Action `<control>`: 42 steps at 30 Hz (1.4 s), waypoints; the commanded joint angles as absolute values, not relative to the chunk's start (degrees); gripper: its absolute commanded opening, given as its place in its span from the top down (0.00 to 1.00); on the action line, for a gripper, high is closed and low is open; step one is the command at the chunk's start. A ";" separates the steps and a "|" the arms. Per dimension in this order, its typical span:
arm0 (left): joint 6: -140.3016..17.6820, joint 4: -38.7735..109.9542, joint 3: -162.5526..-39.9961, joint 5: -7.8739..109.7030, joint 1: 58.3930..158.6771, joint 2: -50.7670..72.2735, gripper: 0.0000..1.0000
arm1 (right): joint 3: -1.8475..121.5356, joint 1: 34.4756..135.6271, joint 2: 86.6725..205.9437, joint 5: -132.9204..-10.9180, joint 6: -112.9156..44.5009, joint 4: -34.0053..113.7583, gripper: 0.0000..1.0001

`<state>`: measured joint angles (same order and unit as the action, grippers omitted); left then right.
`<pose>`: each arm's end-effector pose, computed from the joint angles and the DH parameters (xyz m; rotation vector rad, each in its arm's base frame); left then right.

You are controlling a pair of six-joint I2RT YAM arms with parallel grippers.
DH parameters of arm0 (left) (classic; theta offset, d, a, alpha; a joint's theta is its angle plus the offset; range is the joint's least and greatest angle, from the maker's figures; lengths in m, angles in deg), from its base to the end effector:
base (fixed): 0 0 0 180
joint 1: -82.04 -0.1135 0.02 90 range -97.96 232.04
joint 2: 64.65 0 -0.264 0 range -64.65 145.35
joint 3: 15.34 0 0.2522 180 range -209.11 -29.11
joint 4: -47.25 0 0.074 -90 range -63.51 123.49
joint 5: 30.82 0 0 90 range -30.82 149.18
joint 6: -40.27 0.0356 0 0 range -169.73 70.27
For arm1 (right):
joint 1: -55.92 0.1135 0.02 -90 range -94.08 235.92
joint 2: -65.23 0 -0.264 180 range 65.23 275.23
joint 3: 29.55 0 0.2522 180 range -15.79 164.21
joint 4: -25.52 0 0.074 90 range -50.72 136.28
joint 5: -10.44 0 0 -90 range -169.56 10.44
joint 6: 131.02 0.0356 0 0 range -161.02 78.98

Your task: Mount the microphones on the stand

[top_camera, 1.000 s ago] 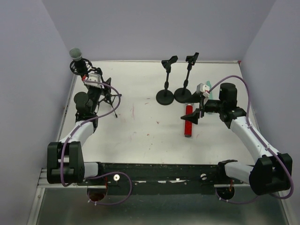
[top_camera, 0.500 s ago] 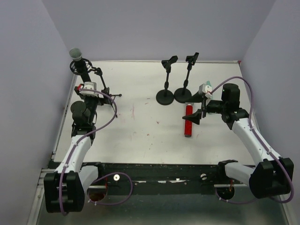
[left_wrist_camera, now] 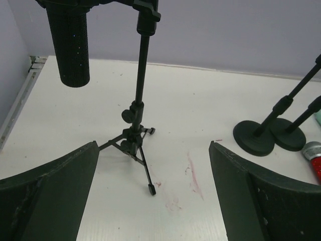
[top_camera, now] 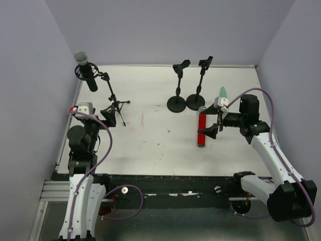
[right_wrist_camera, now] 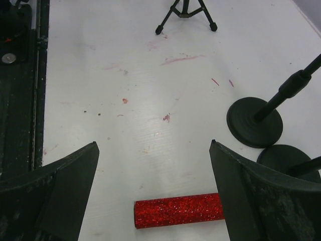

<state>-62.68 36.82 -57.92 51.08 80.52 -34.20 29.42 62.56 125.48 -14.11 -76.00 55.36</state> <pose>0.1483 -0.0011 0.3035 -0.0827 1.5452 -0.2670 0.2119 0.0573 0.2912 -1.2216 1.4180 0.8531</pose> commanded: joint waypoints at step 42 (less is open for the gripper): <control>-77.95 34.67 -65.75 41.97 113.76 -13.44 0.02 | 31.41 52.24 128.60 -24.63 -68.46 66.09 0.01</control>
<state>-83.93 21.91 -62.78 42.44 111.07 -19.88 31.61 53.05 128.97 -23.22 -72.03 68.32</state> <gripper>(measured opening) 0.985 0.995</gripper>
